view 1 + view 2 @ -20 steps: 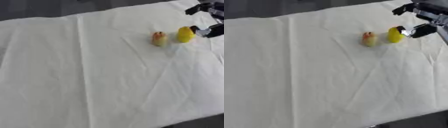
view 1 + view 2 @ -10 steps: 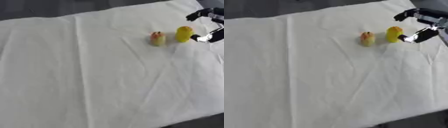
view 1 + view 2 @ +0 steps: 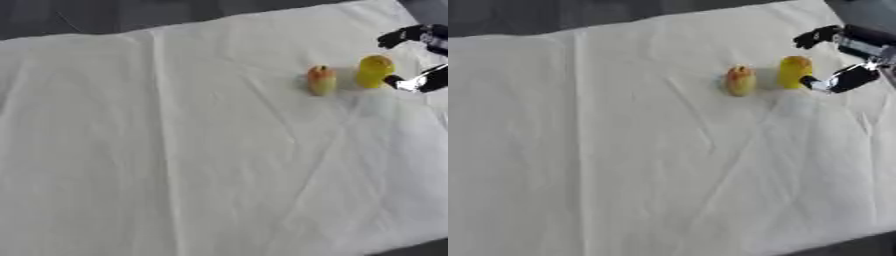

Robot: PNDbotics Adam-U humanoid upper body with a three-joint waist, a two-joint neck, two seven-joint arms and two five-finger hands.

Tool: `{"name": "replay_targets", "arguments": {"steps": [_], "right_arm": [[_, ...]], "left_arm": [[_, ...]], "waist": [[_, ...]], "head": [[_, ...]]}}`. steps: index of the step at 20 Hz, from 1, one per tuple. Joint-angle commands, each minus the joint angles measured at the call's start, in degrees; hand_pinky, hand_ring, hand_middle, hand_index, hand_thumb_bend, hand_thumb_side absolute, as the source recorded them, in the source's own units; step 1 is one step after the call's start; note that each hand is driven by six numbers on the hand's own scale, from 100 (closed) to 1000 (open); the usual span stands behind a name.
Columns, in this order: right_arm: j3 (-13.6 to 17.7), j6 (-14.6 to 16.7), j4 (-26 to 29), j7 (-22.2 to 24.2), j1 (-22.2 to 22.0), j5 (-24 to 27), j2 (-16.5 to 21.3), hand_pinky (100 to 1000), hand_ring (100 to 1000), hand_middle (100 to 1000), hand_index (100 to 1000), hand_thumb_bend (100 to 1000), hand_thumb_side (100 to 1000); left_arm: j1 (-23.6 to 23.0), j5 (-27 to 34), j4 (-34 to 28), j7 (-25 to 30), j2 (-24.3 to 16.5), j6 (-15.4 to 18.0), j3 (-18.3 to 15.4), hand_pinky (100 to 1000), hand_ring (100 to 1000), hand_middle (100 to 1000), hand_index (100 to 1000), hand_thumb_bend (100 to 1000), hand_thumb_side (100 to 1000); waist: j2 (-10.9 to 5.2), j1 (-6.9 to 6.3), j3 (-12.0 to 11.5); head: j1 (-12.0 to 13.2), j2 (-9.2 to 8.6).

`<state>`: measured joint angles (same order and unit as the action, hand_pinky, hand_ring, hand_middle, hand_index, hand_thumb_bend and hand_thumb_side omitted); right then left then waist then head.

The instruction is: Pick up the objects with one hand, pass them to the other hand, and then place them into the box on the other side of the table.

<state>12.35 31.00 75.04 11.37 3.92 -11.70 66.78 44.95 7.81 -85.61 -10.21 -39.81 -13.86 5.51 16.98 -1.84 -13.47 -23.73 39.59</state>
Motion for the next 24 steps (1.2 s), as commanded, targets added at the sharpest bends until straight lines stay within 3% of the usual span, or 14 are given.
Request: {"name": "replay_targets", "arguments": {"steps": [1,24], "right_arm": [[1.31,-0.51,-0.16,-1.68,0.01,-1.15,1.65,948,848,819,927,287,310],[1.68,-4.03,-6.38,-7.54,1.58,-8.12,0.60,938,853,823,928,297,395]], "left_arm": [[1.22,-0.24,-0.91,-0.11,-2.31,-0.14,-0.71,791,694,707,784,100,735],[1.41,-0.71,-1.60,-0.06,-2.39,-0.08,-0.84,801,700,711,779,100,731]], "waist": [[-0.10,0.73,-0.10],[2.21,0.73,-1.42]], "head": [[-0.21,-1.07],[-1.13,-3.03]]}}
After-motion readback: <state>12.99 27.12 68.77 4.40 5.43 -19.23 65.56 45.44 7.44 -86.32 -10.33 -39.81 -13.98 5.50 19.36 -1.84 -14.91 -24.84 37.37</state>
